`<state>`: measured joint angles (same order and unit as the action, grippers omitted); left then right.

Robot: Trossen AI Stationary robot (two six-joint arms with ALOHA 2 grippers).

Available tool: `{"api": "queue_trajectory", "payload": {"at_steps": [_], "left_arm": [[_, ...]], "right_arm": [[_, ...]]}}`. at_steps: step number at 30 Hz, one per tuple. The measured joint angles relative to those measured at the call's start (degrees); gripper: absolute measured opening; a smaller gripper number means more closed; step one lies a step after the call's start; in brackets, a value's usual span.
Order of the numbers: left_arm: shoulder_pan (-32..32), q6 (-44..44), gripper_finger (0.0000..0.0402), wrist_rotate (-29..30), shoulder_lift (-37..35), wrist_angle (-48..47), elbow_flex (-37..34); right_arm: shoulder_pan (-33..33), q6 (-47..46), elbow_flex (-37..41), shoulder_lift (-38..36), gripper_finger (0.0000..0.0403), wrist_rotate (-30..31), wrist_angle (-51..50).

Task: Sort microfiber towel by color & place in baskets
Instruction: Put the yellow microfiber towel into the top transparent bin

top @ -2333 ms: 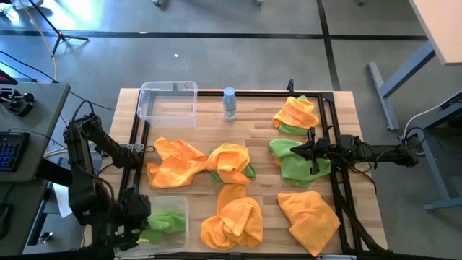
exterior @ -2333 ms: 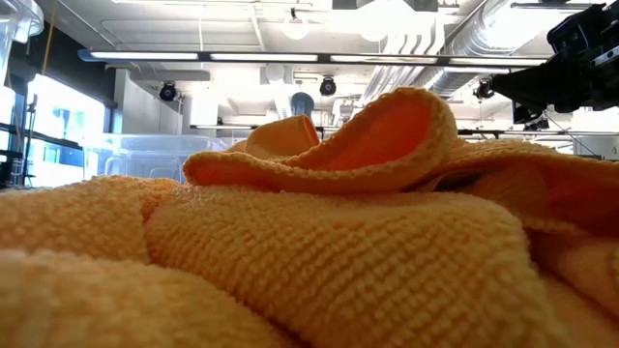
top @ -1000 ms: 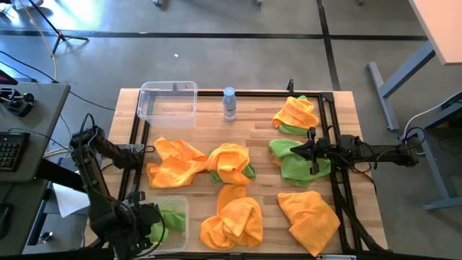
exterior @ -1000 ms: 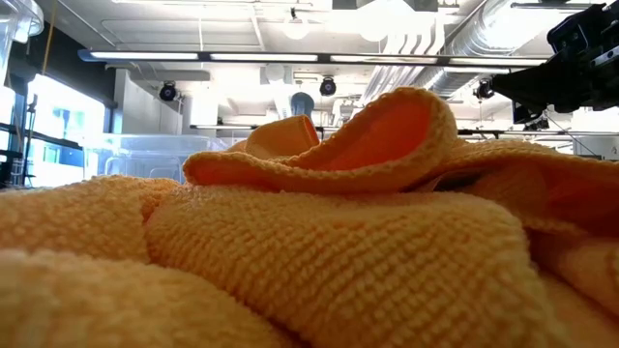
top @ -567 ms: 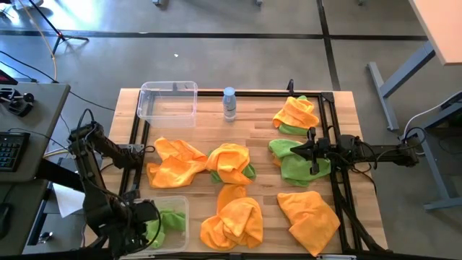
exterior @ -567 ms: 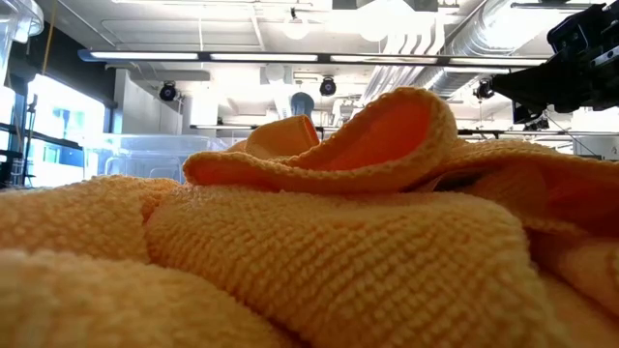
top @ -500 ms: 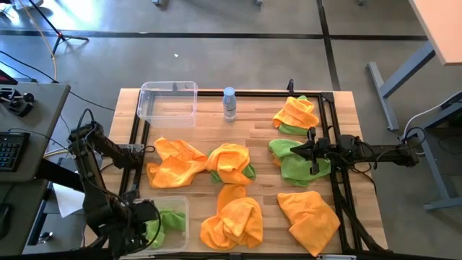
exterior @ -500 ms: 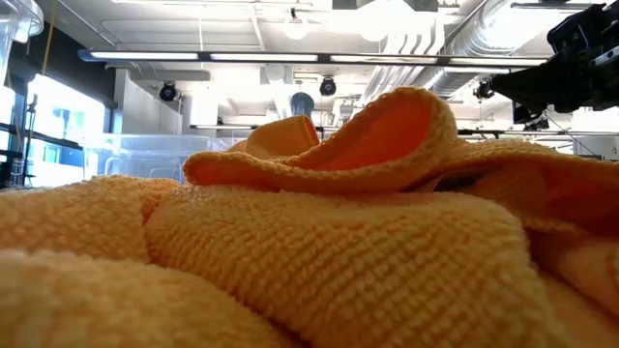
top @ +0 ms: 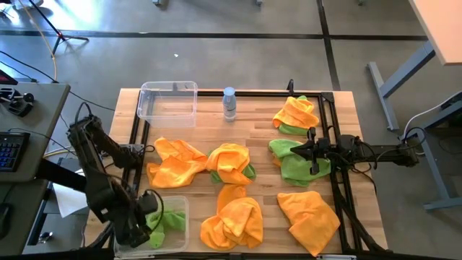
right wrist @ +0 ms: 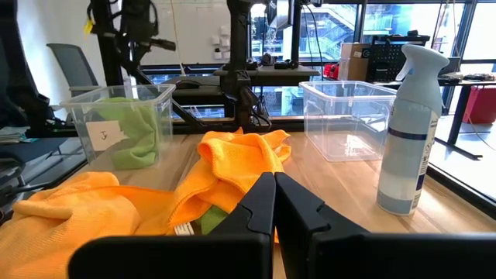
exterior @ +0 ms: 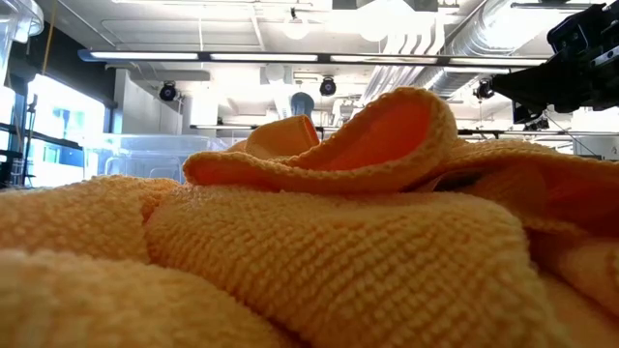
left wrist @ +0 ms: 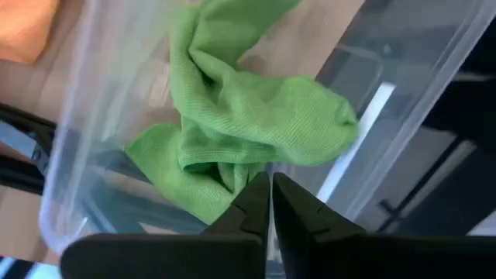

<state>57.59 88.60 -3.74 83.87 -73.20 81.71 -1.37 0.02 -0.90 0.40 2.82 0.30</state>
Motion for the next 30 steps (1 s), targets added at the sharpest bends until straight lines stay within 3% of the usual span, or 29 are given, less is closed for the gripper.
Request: {"api": "queue_trajectory", "payload": {"at_steps": [3,7,15,17,21,26,30], "left_arm": [[-0.7,1.2,0.0003,2.6,-2.5,-0.1,0.0],[-1.9,-1.2,0.0001,10.4,-5.8,-0.5,0.0],[-9.0,-15.6,0.0000,28.3,-12.0,-8.8,0.0],[-11.7,-23.6,0.0000,32.7,-13.0,-9.3,0.0],[-18.7,-37.0,0.0000,33.4,-16.0,-9.7,-1.5],[-27.4,-49.1,0.0000,30.1,-22.6,-3.8,-10.7],[-31.6,-53.9,0.0000,29.1,-29.7,3.0,-20.2]], "right_arm": [[0.0,0.0,0.0,0.0,0.0000,0.0,0.0],[0.5,-3.1,0.0,0.0,0.0000,0.2,0.1],[0.6,-2.5,-8.2,3.9,0.0000,4.2,-2.4],[0.6,-2.1,-12.9,7.6,0.0000,5.5,-5.7],[0.6,-1.3,-24.4,18.5,0.0000,6.7,-12.5],[0.6,-2.6,-41.6,35.7,0.0000,9.2,-23.2],[0.6,-3.6,-55.8,49.5,0.0000,10.1,-32.6]]}}
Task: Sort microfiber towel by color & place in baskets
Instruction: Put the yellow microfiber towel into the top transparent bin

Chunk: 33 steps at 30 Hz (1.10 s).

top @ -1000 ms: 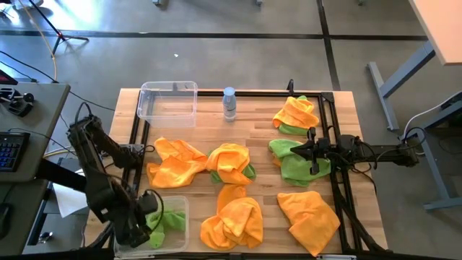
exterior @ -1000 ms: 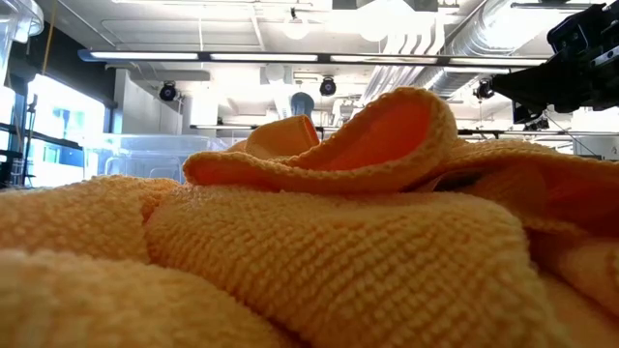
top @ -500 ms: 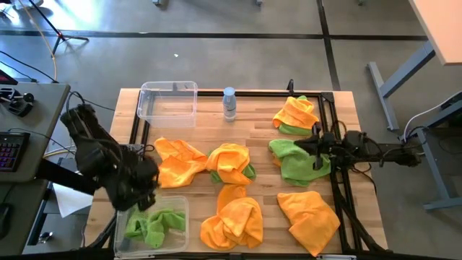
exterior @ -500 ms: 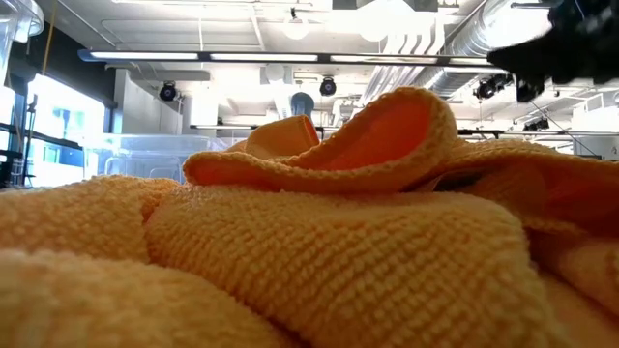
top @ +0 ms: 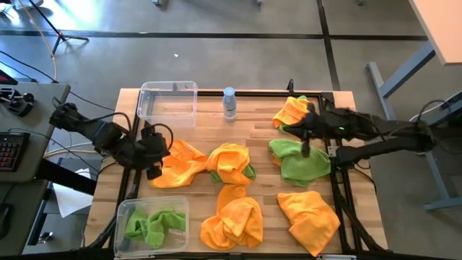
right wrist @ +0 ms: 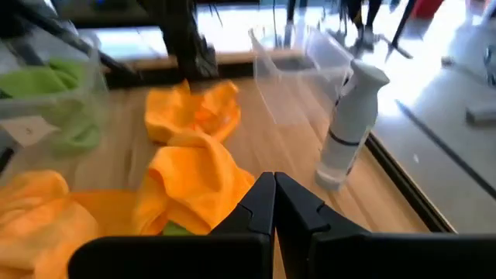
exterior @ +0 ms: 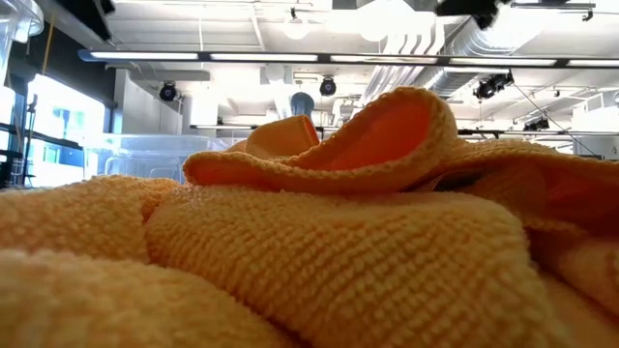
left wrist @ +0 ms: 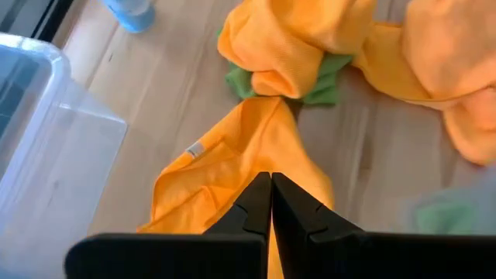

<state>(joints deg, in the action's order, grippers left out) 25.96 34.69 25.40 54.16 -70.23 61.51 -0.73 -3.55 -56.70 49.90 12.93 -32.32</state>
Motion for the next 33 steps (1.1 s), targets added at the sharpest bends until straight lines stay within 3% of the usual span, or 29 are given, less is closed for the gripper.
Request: {"api": "queue_trajectory", "payload": {"at_steps": [7,16,22,33], "left_arm": [[-3.1,-4.9,0.0000,-2.7,-10.1,7.3,-10.9],[-4.3,-6.1,0.0000,-1.1,-14.8,7.5,-15.1],[-4.3,-6.1,0.0000,-0.8,-15.2,7.6,-15.9],[-4.3,-8.4,0.0000,0.5,-15.2,7.6,-15.9]], "right_arm": [[0.0,-3.4,-24.9,23.6,0.0000,3.0,-18.7],[2.0,-9.5,-48.8,48.6,0.0015,1.9,-38.3],[3.4,-9.5,-54.3,59.0,0.0056,-2.2,-39.5],[3.7,-9.6,-54.1,68.6,0.0130,-7.5,-37.0]]}}
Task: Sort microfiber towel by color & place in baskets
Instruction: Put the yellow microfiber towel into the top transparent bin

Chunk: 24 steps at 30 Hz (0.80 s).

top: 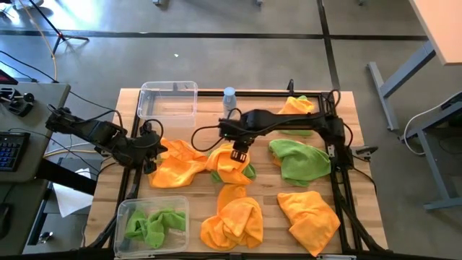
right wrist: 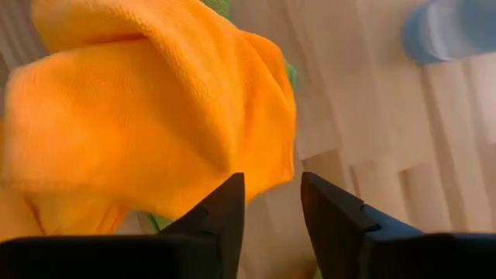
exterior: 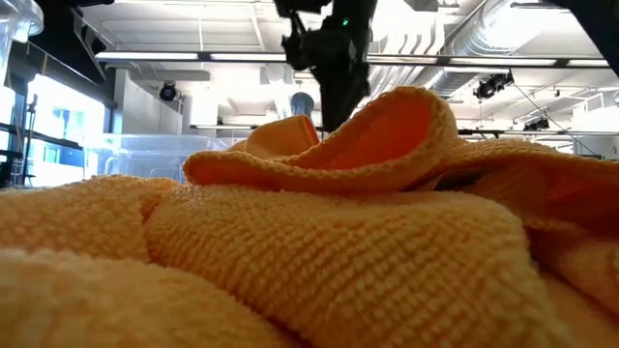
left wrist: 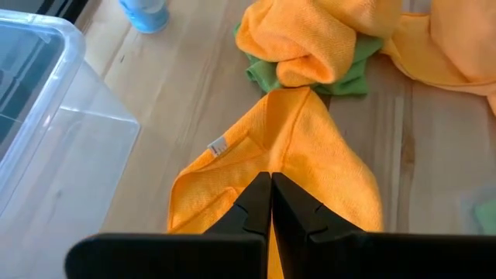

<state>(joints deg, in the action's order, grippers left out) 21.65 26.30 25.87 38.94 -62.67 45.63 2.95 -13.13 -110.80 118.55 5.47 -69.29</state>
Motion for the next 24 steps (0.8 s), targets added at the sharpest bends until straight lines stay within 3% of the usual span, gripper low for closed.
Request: {"api": "queue_trajectory", "payload": {"at_steps": [9,18,21,24], "left_arm": [[0.0,0.5,0.0000,0.0,0.0,0.0,0.0],[0.0,0.6,0.0000,0.4,0.0,0.2,0.0],[0.0,0.6,0.0000,0.8,0.0,0.6,0.0],[0.0,1.3,0.0000,1.9,0.0,0.5,0.0]], "right_arm": [[-0.9,3.1,0.0,3.7,0.0166,-1.5,4.0],[-0.7,6.5,0.1,6.4,0.0167,-3.1,8.8],[-0.7,7.2,0.1,7.4,0.0153,-3.1,9.0],[-0.7,8.2,0.1,7.9,0.0110,-2.2,8.1]]}}
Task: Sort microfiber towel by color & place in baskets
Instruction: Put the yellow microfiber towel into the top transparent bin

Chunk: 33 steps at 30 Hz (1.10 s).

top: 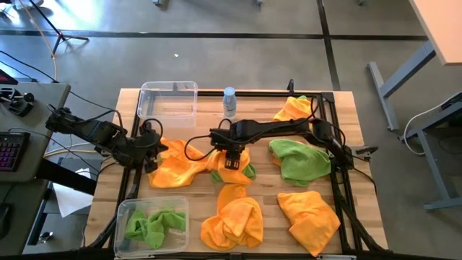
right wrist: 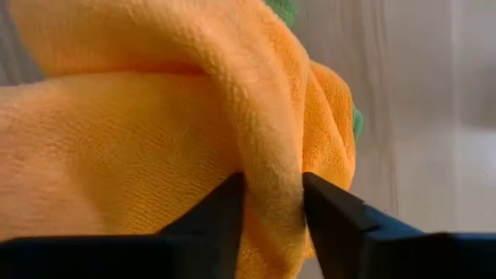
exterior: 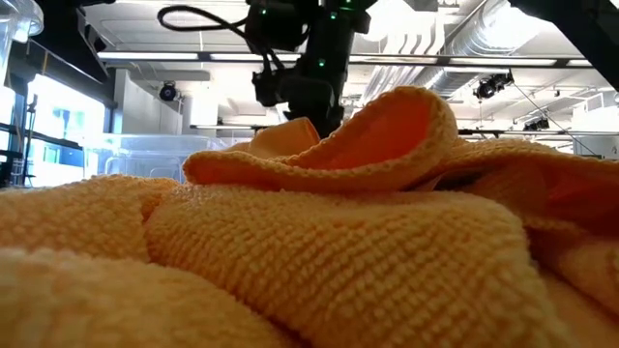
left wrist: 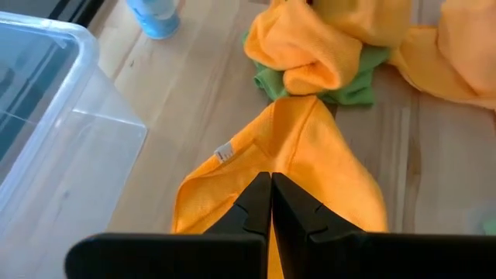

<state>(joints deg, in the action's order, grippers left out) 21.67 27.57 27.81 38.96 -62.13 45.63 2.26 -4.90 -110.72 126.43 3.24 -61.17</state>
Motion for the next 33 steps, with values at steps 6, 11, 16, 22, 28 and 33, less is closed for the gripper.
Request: {"api": "queue_trajectory", "payload": {"at_steps": [6,11,16,22,28,33], "left_arm": [[0.0,1.2,0.0000,1.3,0.0,1.7,0.0],[0.0,1.3,0.0000,1.3,0.0,4.9,0.0],[0.0,1.3,0.0000,2.8,0.0,9.9,0.0],[0.0,-3.1,0.0000,6.0,0.1,18.3,1.3],[-1.2,-6.7,0.0000,8.5,2.3,24.9,4.5],[-4.9,-13.2,0.0000,8.8,7.2,33.0,7.0]], "right_arm": [[0.0,-0.3,0.0,-2.5,0.0013,1.9,-2.9],[-0.9,-2.3,0.0,-9.9,0.0005,8.0,-5.9],[-3.6,-4.5,0.0,-19.5,0.0005,18.7,-7.9],[-6.4,-9.8,6.9,-32.8,0.0003,27.3,-11.0],[-9.0,-18.7,28.6,-52.5,0.0001,29.5,1.8],[-9.6,-15.4,45.1,-65.7,0.0001,29.2,29.3]]}}
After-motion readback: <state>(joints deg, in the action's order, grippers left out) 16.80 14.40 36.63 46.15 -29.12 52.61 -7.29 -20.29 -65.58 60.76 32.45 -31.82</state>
